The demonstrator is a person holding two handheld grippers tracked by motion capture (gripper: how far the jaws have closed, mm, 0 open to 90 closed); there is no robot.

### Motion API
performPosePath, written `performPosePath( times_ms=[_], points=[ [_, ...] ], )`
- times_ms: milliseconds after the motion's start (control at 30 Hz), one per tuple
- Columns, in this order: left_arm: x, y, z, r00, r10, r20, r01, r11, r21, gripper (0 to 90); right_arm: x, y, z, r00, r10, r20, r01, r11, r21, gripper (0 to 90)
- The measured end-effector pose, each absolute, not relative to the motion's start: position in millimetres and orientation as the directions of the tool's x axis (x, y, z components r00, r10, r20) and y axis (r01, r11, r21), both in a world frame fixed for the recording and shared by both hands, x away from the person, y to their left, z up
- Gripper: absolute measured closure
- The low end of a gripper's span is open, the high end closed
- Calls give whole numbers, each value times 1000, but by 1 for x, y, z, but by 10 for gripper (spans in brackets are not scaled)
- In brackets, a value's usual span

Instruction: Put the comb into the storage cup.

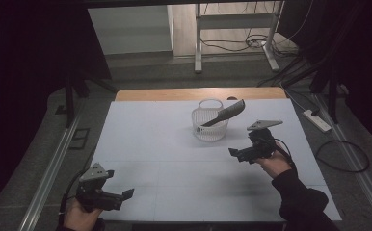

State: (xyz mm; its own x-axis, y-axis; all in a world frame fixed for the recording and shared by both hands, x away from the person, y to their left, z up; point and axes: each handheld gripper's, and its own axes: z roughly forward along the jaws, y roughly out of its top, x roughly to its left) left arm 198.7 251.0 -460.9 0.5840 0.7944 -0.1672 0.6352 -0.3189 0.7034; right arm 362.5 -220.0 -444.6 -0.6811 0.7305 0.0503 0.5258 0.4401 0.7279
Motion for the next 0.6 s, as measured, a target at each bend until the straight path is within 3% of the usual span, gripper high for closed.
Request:
performPosePath(
  times_ms=[600],
  points=[
    [199,251,-461,578,797,-172,640,-312,702,0,346,-239,-446,-667,743,58,539,427,726,0]
  ],
)
